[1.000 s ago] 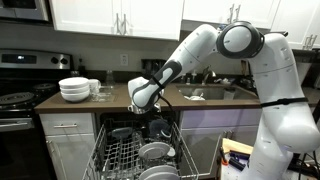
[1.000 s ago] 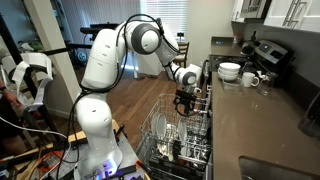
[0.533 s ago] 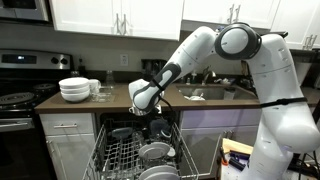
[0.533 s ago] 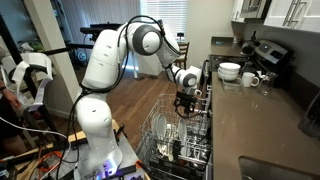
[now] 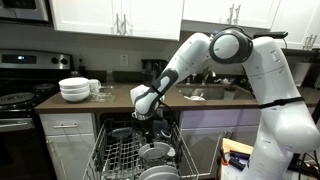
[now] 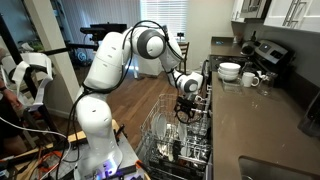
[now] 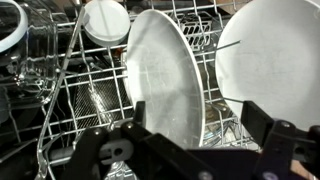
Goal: Remove the plate that's on the other side in the dishwasher and put it on the countertop
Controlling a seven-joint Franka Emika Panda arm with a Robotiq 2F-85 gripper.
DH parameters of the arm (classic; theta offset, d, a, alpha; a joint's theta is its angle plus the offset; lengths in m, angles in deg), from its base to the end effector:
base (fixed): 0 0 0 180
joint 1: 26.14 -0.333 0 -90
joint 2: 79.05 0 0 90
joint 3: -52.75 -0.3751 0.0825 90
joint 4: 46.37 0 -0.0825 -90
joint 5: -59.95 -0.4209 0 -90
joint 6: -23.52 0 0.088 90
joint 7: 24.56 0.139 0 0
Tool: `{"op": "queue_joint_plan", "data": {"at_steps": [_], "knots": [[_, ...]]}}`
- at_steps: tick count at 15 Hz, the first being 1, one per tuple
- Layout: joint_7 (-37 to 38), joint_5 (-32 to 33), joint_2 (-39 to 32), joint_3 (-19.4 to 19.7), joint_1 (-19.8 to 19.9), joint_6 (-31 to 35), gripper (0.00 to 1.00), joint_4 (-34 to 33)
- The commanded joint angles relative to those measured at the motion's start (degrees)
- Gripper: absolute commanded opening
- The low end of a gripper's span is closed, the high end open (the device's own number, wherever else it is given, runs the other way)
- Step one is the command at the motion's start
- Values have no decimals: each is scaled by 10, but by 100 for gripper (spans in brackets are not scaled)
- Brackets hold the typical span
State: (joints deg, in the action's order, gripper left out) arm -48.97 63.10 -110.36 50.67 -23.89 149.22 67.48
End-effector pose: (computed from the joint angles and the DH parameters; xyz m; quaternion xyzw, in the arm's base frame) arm 0.6104 -0.0050 0.1521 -0.9596 -0.2251 0.1668 0.0266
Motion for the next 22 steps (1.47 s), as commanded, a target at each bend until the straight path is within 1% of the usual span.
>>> {"op": "queue_joint_plan", "data": {"at_steps": [1, 8, 10, 11, 12, 14, 15, 16, 17, 18, 21, 22], "knots": [[8, 22, -20, 0, 0, -13, 67, -26], [9, 37, -36, -1, 0, -14, 20, -42], [6, 36, -38, -2, 1, -14, 14, -43], [4, 34, -38, -3, 2, -13, 4, -43], [3, 33, -38, -4, 2, -13, 0, -43], [-1, 30, -36, -8, 4, -13, 0, -44], [-2, 29, -34, -8, 4, -15, 3, -44], [-3, 29, -34, -8, 5, -15, 3, -44], [-4, 28, -33, -9, 6, -15, 32, -43], [-4, 28, -33, -8, 6, -14, 33, -43], [-6, 28, -33, -9, 7, -16, 52, -44], [-6, 28, -33, -9, 7, -15, 47, -43]]}}
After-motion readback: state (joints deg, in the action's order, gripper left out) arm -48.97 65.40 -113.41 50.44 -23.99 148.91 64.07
